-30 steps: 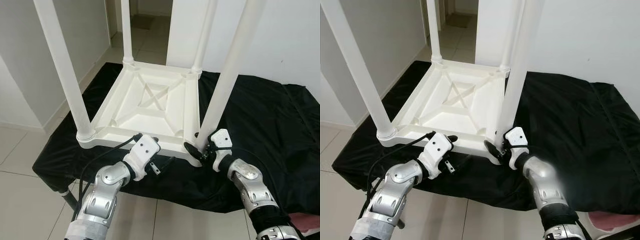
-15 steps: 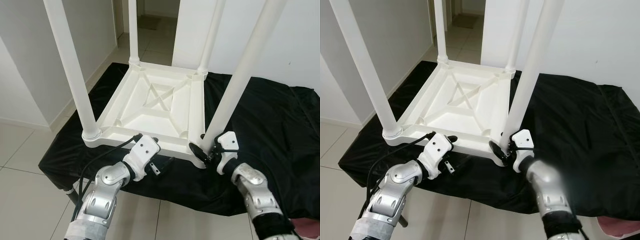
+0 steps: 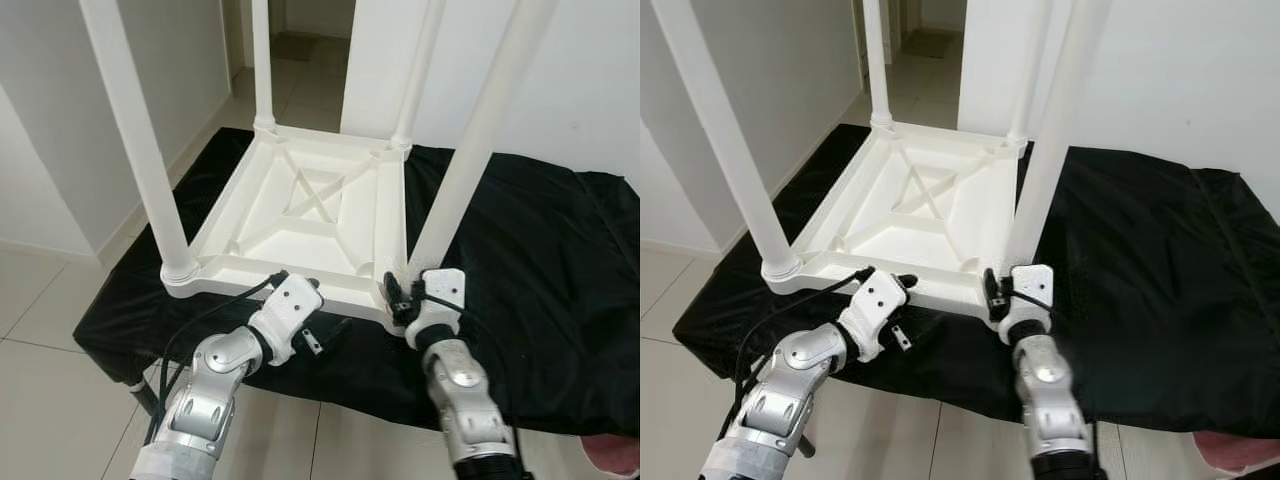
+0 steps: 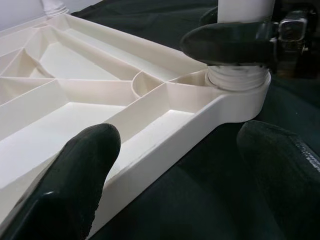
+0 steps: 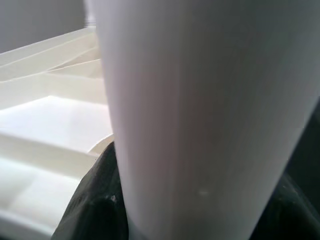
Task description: Building children table
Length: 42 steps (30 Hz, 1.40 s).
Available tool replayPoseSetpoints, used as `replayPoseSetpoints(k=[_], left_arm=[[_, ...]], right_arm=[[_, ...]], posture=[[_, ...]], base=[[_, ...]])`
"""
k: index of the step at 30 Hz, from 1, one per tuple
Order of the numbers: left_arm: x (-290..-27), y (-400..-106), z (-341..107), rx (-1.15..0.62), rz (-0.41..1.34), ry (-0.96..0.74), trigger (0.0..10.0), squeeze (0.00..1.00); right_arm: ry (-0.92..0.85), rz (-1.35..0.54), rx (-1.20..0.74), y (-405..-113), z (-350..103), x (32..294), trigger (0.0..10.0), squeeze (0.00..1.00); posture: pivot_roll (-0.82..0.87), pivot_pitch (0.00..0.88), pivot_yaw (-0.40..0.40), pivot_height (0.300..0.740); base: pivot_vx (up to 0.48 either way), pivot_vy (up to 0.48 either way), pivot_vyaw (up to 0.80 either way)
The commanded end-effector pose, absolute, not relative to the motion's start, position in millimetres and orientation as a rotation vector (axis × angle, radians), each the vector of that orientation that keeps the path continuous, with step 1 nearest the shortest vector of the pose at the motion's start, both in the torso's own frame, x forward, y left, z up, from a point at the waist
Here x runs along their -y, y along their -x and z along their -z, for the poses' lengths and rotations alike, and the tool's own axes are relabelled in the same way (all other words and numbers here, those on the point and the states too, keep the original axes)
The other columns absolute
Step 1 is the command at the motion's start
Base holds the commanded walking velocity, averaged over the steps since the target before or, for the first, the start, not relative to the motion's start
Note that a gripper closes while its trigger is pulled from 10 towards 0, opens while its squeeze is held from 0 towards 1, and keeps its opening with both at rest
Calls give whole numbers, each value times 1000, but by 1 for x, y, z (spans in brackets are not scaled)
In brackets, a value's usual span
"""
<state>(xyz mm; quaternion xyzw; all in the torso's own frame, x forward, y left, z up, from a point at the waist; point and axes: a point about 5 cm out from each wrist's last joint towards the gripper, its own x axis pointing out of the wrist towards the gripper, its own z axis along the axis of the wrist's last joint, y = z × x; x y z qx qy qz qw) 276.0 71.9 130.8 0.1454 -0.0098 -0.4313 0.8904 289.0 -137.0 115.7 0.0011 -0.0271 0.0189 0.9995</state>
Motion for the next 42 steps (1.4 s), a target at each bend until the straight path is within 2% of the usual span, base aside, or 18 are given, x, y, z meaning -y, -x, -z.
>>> replayPoseSetpoints(k=[1,5,12,13,15,16,22,23,24,27,28,30,39,40,42], left_arm=[[-75,-279,-128,23,776,-306,10000,0],[-75,-278,-127,22,776,-306,10000,0],[-75,-278,-128,25,777,-308,10000,0],[-75,-279,-128,26,776,-308,10000,0],[-75,-279,-128,26,776,-308,10000,0],[-75,-279,-128,27,775,-307,10000,0],[-74,-278,-127,26,773,-306,10000,0],[-74,-278,-126,25,774,-305,10000,0],[-73,-277,-126,24,775,-304,10000,0],[-73,-277,-126,23,778,-301,10000,0],[-73,-277,-126,23,783,-301,10000,0],[-72,-277,-126,24,788,-303,10000,0],[-72,-278,-127,27,790,-303,10000,0],[-72,-277,-126,28,792,-305,10000,0],[-72,-277,-127,28,793,-306,10000,0]], right_arm=[[-9,23,-45,-284,-99,132,10000,0],[-55,49,-53,-281,-99,119,10000,0],[-49,36,-42,-281,-103,118,10000,0],[-48,23,-34,-281,-104,117,10000,263],[-48,23,-34,-281,-104,117,10000,263],[-58,9,-17,-281,-106,117,10000,1000],[-30,-17,44,-282,-117,129,10000,1000],[-22,-40,53,-283,-119,133,10000,745],[-21,-67,63,-283,-120,137,10000,0],[-1,-151,86,-284,-124,143,10000,0],[24,-261,96,-286,-127,148,10000,0],[61,-352,100,-287,-128,152,10000,0],[149,-537,96,-296,-132,157,10000,0],[176,-583,91,-300,-133,157,6157,0],[184,-595,88,-301,-133,157,6157,0]], posture=[[-5,0,-3,740],[8,0,-17,740],[9,0,-18,740],[9,0,-18,740],[9,0,-18,740],[8,0,-20,740],[7,0,-27,740],[7,0,-27,740],[6,0,-28,740],[6,0,-28,740],[-2,0,-23,740],[-5,0,-23,740],[-7,0,-16,740],[-7,0,-16,740],[-3,0,-16,740]], base=[[0,0,0],[0,0,0],[0,0,0],[0,0,0],[0,0,0],[0,0,0],[0,0,0],[0,0,0],[0,0,0],[0,0,0],[0,0,0],[0,0,0],[0,0,0],[0,0,0],[0,0,0]])
